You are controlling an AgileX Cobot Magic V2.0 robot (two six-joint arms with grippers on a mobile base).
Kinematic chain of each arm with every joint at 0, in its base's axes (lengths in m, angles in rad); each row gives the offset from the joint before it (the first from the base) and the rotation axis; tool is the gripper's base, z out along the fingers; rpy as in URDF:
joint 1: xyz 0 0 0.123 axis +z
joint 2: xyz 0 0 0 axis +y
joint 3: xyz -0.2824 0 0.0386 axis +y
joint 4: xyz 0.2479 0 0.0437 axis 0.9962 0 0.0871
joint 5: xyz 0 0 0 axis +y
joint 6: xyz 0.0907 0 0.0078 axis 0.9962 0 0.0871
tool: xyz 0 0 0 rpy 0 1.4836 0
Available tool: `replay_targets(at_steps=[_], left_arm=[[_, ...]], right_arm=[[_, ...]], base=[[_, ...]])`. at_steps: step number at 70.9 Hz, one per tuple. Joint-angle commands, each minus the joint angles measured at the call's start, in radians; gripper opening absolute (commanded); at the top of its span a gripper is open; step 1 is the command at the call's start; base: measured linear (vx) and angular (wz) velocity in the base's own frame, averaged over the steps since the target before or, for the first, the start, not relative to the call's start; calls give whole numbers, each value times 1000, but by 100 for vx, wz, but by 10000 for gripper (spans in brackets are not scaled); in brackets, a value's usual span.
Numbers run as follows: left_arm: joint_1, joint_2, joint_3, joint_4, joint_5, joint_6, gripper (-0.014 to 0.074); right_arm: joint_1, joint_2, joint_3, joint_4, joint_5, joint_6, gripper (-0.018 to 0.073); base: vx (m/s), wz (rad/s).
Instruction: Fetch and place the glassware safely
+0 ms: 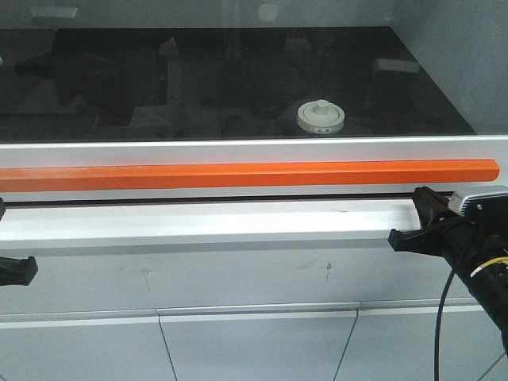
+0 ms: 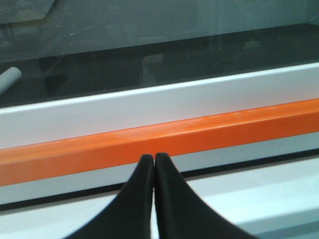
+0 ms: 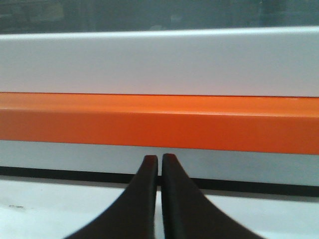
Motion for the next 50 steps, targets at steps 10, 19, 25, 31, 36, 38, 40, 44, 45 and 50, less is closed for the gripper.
replay_targets(at_steps=[10,19,25,31,36,38,40,44,45,50], left_arm=[[-2,-3,-20,-5,-105,-10,-7],[-2,-3,-20,-5,-105,-10,-7],[-2,-3,-20,-5,-105,-10,-7],[-2,-3,-20,-5,-104,-10,-7],[-2,-3,-20,-5,-104,-10,-7],[-2,-3,-20,-5,-104,-10,-7],[-2,-3,-20,-5,-104,-10,-7],[-2,0,-20,-5,-104,-10,-7],[-2,3,-20,-5,-105,-10,-7],[-2,26,-20,-5,-114,-10,-7]], right_arm=[[-2,40,-77,9,-83,-11,-3],[-2,79,-118,9,-79,-12,-3],[-2,97,-143,9,-75,-12,-3],[-2,111,-165,10,-72,-13,-3],[-2,116,-181,10,-72,-13,-3],[-2,116,-187,10,-74,-13,-3],[-2,116,-190,10,-77,-14,-3],[-2,116,-197,10,-81,-14,-3],[-2,116,-198,10,-81,-14,-3],[-2,116,-198,10,-88,-14,-3]], base=[[0,0],[0,0],[0,0],[0,0],[0,0],[0,0],[0,0],[0,0],[0,0],[0,0]])
